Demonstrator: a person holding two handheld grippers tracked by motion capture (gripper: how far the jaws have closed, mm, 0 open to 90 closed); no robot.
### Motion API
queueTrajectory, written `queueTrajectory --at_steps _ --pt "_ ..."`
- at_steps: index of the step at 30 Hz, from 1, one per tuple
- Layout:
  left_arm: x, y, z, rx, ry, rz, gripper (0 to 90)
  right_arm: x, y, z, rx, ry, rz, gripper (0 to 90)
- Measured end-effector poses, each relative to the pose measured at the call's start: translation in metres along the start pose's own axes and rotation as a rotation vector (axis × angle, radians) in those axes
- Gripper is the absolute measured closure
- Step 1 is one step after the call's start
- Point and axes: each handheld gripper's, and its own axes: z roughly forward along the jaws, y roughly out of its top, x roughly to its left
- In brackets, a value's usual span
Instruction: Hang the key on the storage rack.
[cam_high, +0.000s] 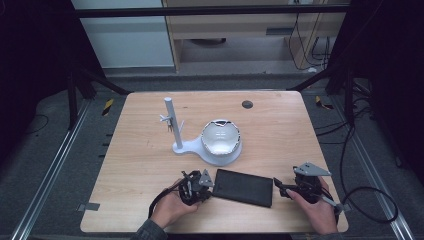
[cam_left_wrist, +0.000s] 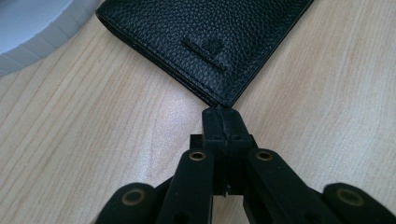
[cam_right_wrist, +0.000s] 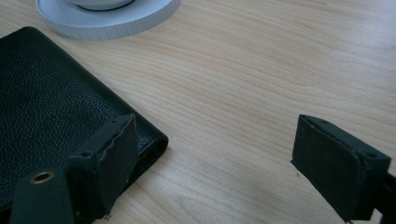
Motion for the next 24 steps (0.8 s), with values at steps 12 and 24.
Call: queueTrajectory --at_steps 12,24 --pt "0.002 0.001 -0.005 -0.055 0.0 -0.04 89.9 0.021 0.004 -0.001 -0.009 0.088 -0.049 13.3" --pt "0.007 0.012 -0.011 -0.136 -0.02 -0.1 89.8 0.082 0.018 0.008 0.032 0.233 -0.205 10.4"
